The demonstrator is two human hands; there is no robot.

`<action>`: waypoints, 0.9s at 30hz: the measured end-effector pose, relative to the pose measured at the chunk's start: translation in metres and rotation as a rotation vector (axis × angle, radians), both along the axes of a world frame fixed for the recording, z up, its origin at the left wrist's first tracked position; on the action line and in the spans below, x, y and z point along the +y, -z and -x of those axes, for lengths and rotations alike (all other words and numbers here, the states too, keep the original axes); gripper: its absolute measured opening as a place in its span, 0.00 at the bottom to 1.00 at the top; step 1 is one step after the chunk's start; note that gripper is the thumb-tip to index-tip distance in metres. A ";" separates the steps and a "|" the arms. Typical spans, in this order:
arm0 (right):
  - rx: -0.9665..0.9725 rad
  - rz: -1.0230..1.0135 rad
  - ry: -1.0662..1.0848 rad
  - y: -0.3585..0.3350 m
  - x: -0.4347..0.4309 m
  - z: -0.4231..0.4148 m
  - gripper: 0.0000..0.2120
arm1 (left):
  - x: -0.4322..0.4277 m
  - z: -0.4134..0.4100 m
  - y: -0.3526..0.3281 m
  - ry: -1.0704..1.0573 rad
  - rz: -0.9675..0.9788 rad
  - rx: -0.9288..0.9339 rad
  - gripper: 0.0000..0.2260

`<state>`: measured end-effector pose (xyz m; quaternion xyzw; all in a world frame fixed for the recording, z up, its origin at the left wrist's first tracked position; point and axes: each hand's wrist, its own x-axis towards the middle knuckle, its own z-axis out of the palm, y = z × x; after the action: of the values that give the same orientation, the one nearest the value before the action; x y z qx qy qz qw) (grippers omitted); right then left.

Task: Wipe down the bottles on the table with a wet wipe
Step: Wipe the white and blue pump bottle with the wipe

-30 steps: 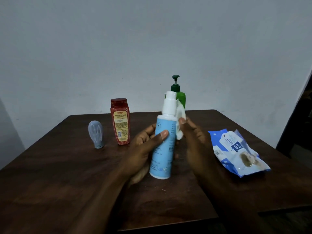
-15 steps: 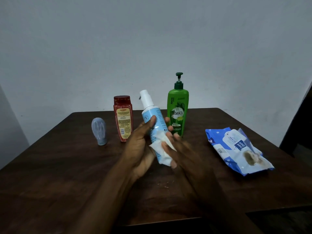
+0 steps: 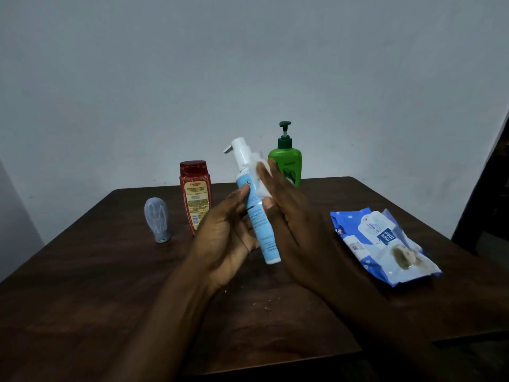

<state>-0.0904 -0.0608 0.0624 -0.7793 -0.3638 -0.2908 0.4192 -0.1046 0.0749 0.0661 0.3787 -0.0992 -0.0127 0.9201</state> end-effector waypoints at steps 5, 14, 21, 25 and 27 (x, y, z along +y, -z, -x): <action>-0.153 0.228 0.026 0.007 -0.009 0.003 0.24 | 0.012 -0.003 -0.007 -0.013 -0.107 0.012 0.13; -0.358 0.439 -0.095 0.037 -0.051 0.001 0.18 | 0.016 -0.003 -0.007 -0.088 -0.218 0.110 0.14; -0.178 -0.017 -0.009 0.056 -0.056 0.004 0.14 | 0.014 -0.007 -0.010 -0.177 -0.225 0.087 0.12; 0.482 -0.723 -0.262 0.045 -0.024 0.015 0.17 | 0.011 -0.008 -0.006 -0.180 -0.128 0.067 0.11; 0.628 -0.951 -0.352 0.039 -0.013 0.014 0.16 | 0.010 -0.008 -0.003 -0.192 -0.052 0.088 0.11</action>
<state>-0.1039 -0.0742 0.0232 -0.4829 -0.1761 -0.1038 0.8515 -0.0964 0.0847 0.0688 0.4092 -0.0217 0.0566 0.9104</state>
